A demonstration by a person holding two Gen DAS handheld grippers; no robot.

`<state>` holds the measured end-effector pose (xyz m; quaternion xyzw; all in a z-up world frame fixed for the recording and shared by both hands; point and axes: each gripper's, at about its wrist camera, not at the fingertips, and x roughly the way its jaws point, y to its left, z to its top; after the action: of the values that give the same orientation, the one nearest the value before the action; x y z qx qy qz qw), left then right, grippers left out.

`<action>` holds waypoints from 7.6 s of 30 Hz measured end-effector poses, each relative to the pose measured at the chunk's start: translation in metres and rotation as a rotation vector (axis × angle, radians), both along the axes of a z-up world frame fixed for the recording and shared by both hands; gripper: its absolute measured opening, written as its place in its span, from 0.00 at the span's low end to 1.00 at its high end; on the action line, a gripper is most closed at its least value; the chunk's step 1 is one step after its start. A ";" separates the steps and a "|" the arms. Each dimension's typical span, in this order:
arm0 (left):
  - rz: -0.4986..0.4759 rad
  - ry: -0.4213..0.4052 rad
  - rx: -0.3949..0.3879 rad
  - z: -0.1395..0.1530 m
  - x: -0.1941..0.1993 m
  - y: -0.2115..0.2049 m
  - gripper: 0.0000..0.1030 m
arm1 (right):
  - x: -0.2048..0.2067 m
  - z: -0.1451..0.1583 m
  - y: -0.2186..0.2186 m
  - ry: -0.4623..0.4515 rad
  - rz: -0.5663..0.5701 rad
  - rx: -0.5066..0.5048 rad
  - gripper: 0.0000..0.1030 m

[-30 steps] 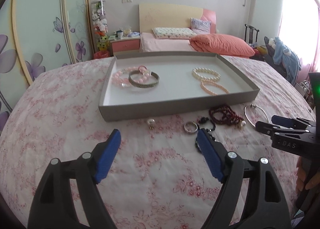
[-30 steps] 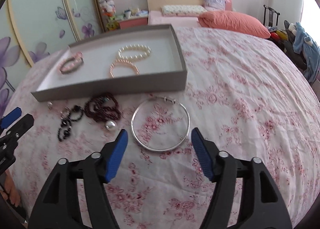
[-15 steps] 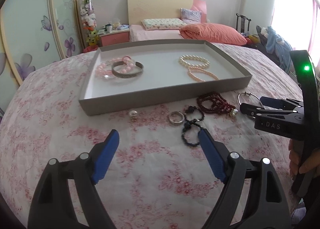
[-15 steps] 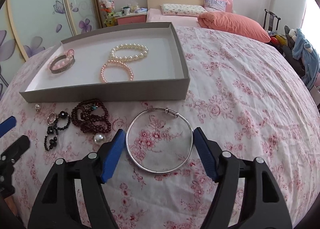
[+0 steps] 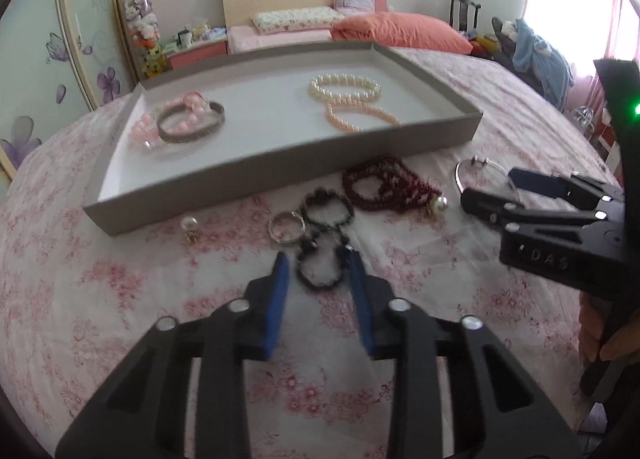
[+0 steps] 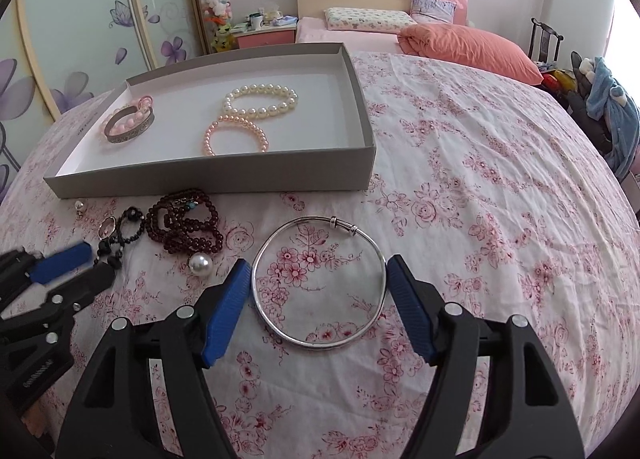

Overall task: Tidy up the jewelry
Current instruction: 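Grasp and lift the black beaded bracelet with the left tool while the right tool reaches the silver hoop bangle, then lift the black bracelet with the left tool while the right tool grasps and lifts the silver hoop bangle, then carry both into the grey tray and open both tools to release them, then withdraw both tools from the tray toward the loose pearl and ring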

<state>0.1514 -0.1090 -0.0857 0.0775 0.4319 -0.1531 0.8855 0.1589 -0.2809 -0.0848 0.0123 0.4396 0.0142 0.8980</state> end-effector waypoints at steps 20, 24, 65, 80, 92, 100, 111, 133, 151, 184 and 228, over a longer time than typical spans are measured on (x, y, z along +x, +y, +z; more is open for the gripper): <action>-0.051 0.026 -0.132 0.007 -0.017 0.041 0.06 | 0.000 0.000 0.000 0.000 0.001 0.000 0.68; -0.022 0.029 -0.125 0.005 -0.019 0.056 0.06 | 0.001 0.000 0.001 0.001 0.004 -0.001 0.68; 0.167 0.012 -0.101 0.011 0.000 0.111 0.35 | 0.001 0.000 0.003 0.002 0.004 -0.001 0.71; 0.152 0.046 -0.108 0.004 0.006 0.123 0.23 | 0.001 0.000 0.003 0.002 0.004 -0.001 0.71; 0.102 0.003 -0.018 0.001 0.003 0.106 0.19 | 0.002 -0.001 0.007 0.005 0.013 -0.007 0.74; 0.094 -0.001 -0.005 0.001 0.004 0.103 0.16 | 0.002 -0.001 0.010 0.000 0.020 -0.011 0.68; 0.116 0.008 -0.055 0.003 0.003 0.111 0.11 | -0.001 0.002 0.001 -0.015 -0.002 0.027 0.67; 0.143 -0.148 -0.220 0.050 -0.022 0.118 0.11 | -0.027 0.042 0.015 -0.180 0.033 0.095 0.68; 0.152 -0.336 -0.204 0.092 -0.034 0.096 0.11 | -0.041 0.090 0.034 -0.414 0.060 0.083 0.68; 0.163 -0.278 -0.225 0.097 0.098 0.069 0.11 | 0.073 0.087 0.045 -0.428 0.065 0.085 0.68; 0.229 -0.176 -0.188 0.058 0.045 0.115 0.43 | 0.022 0.041 0.028 -0.157 0.110 0.084 0.66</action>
<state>0.1963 0.0058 -0.0272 -0.0423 0.3425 -0.0833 0.9348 0.1808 -0.2532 -0.0440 0.0245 0.3670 0.0829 0.9262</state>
